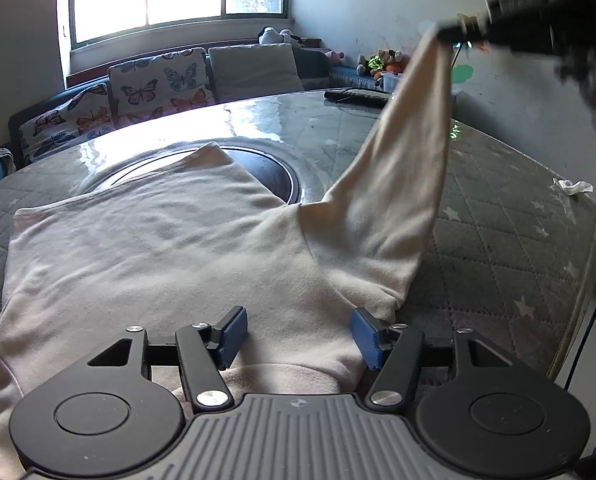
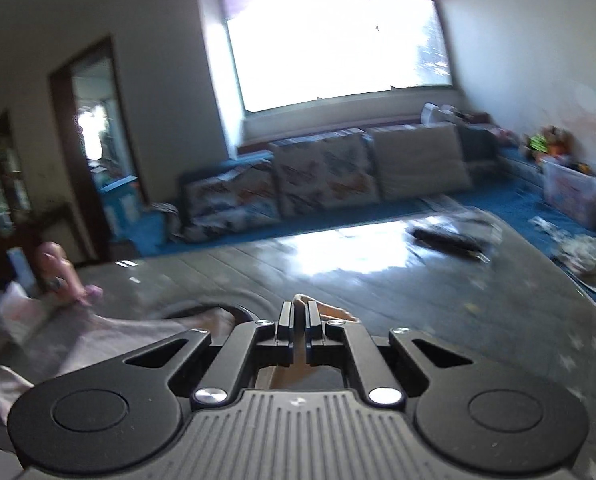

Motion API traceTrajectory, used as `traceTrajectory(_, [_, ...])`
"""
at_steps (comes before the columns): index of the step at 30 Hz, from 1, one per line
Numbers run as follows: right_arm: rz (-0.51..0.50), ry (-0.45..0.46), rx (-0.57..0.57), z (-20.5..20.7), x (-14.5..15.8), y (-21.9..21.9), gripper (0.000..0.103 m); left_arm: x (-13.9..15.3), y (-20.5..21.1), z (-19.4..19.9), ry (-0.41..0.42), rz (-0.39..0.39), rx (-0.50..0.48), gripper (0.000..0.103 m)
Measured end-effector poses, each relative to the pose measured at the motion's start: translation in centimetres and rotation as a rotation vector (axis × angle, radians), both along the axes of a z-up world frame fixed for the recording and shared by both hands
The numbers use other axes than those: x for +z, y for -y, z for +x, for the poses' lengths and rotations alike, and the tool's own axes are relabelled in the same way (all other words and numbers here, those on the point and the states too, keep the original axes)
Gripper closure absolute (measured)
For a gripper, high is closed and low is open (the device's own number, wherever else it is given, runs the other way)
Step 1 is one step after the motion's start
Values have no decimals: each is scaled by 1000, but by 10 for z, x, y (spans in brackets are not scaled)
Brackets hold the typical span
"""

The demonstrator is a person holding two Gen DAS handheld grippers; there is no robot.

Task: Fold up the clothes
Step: 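Lift the sleeve with the right gripper and fold it across the shirt body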

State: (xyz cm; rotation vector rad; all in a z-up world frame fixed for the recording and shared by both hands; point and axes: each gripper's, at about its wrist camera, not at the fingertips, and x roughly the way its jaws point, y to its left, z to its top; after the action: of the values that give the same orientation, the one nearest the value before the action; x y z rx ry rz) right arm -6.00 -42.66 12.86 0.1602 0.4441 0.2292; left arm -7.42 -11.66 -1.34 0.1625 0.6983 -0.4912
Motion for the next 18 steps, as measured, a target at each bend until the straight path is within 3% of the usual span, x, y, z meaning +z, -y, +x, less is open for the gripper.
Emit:
traceTrajectory(8, [-32,76,217,-3,45,-76,99,-1,-5,-4,10,-29,6,41])
traceTrajectory(18, [-106,54,462,-7,45,-184,99,12,-52,-26,49,-95,102,38])
